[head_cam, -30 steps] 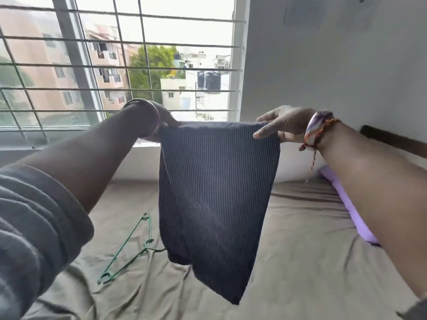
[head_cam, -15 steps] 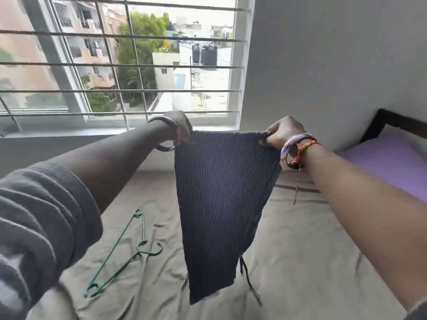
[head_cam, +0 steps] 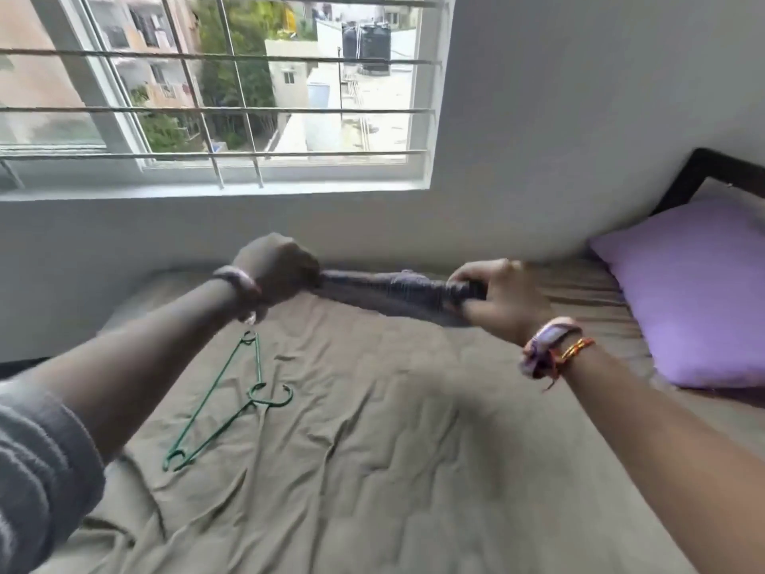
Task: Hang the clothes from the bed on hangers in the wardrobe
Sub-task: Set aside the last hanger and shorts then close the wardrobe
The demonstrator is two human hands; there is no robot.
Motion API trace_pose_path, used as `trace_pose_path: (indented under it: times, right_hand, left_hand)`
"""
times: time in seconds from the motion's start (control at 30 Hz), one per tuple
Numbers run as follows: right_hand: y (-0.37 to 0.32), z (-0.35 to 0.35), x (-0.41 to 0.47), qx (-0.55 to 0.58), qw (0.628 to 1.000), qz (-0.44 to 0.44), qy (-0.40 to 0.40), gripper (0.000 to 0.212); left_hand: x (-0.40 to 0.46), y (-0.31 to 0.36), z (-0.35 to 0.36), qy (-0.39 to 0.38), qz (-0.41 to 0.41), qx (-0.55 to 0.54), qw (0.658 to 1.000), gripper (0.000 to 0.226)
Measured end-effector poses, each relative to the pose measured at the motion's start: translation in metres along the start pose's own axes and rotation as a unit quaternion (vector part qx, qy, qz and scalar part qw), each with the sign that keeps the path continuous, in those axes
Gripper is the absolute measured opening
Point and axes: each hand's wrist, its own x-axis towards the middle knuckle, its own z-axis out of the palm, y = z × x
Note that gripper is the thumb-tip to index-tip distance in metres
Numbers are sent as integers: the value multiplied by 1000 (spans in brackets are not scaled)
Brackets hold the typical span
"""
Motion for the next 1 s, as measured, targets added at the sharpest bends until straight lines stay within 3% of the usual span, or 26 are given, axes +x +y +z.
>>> trace_pose_path:
  times: [0.03,0.1,0.17,0.33,0.6,0.83,1.0]
  right_hand:
    - [2,23,-24,14,995,9,-93,19]
    - [3,70,-69,29,963,54,-262,22]
    - [1,110,-105,44,937,78,-338,25]
    - [-26,174,-147,51,910,58,-407,21]
    - [-82,239,-125,62,886,16,-460,21]
    - [-113,333,-91,108,871,94,-470,21]
    - [-119,404,-85,119,847,185,-484,22]
  left_hand:
    - [-24,-5,20,-55,9,45,997,11]
    - [-76,-21,62,-144,-54,8,988,20]
    - [-139,-39,95,-220,-125,-11,967,25]
    - [-231,-67,124,-280,-187,-68,939,22]
    - [-293,-136,120,-222,-304,-119,919,13]
    - [-266,-229,153,-240,-359,-153,889,17]
    - [-209,-282,210,-268,-351,-139,886,39]
